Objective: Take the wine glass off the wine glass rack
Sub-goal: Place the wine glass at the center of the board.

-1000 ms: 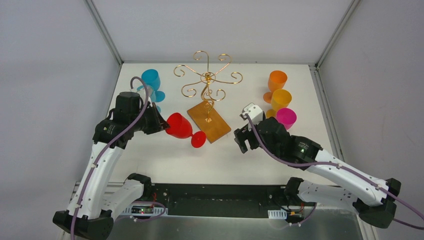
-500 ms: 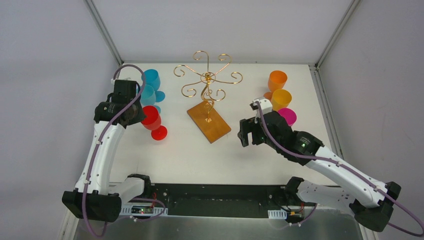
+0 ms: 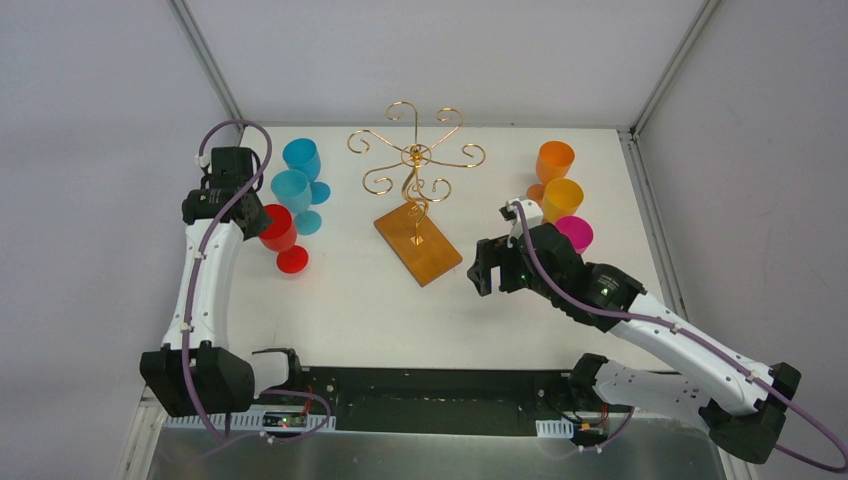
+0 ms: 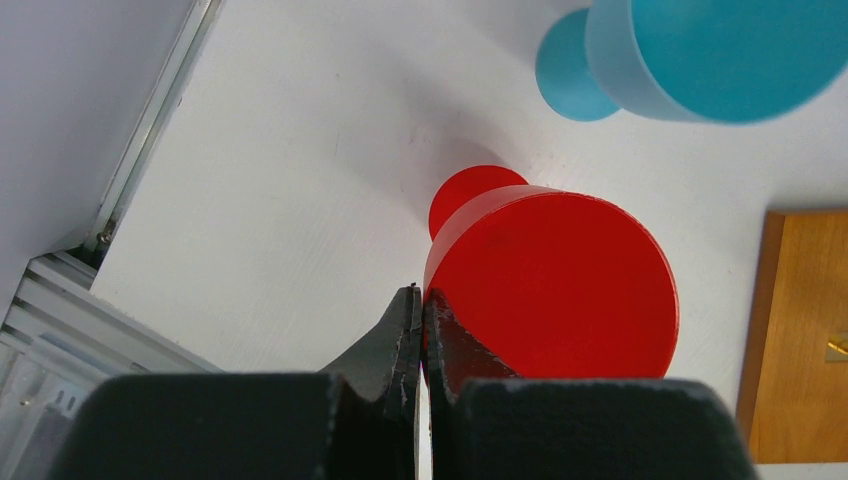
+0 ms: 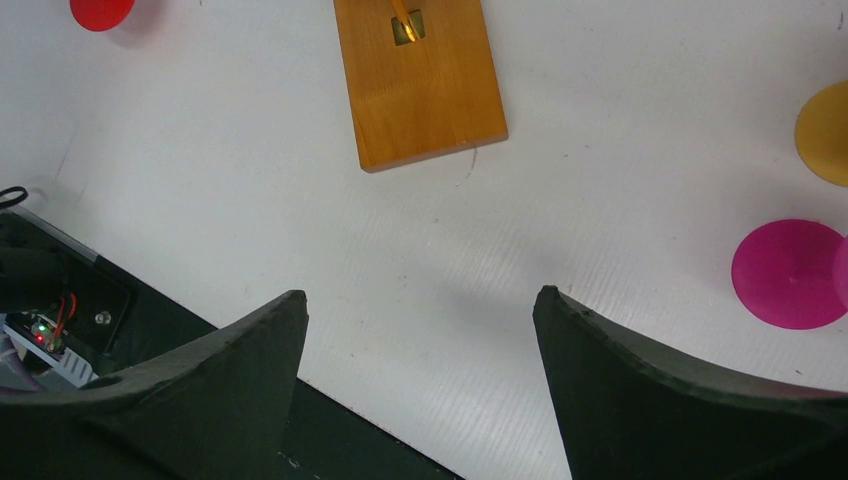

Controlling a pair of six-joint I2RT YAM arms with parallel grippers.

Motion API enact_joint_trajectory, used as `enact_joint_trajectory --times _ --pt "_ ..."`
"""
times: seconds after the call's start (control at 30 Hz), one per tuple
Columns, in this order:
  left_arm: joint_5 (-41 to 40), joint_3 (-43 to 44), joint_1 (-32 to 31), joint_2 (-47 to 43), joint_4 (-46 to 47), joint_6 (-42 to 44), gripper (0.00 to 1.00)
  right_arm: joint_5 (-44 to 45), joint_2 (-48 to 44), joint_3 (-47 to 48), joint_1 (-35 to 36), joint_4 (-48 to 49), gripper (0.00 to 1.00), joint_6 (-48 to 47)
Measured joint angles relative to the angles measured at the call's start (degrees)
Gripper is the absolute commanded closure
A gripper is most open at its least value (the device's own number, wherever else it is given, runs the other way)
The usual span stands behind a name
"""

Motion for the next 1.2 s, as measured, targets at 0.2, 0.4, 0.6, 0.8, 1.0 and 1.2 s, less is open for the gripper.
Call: enact_joint_trajectory --times 0.2,0.4,0.6,0.8,1.0,1.2 --pt "0.1 0.0 1.8 3.5 3.3 -0.3 1.0 -0.5 -1.9 -2.3 0.0 1.9 0.13 1.4" --pt "0.0 -0.1 2.6 6.1 6.0 -1.4 1.0 -0.8 -2.2 -3.9 0.0 2.3 0.13 2.2" --pt "0.0 -2.1 2.6 7.3 8.9 -1.7 1.0 -0.9 -2.6 -4.6 0.0 2.5 0.13 2.3" --pt "0.0 -3.2 2.6 8.1 10.2 -1.8 1.0 -0.9 -2.8 -4.8 0.0 2.5 0.12 2.3" --pt "0.2 -3.7 2.6 8.1 10.5 -1.7 0.74 -0.9 -2.8 -4.8 0.0 2.5 0.09 2.3" --pt "0.9 -4.3 2.6 8.1 10.8 -1.6 0.54 -0.7 -2.7 -4.8 0.0 2.5 0.03 2.5"
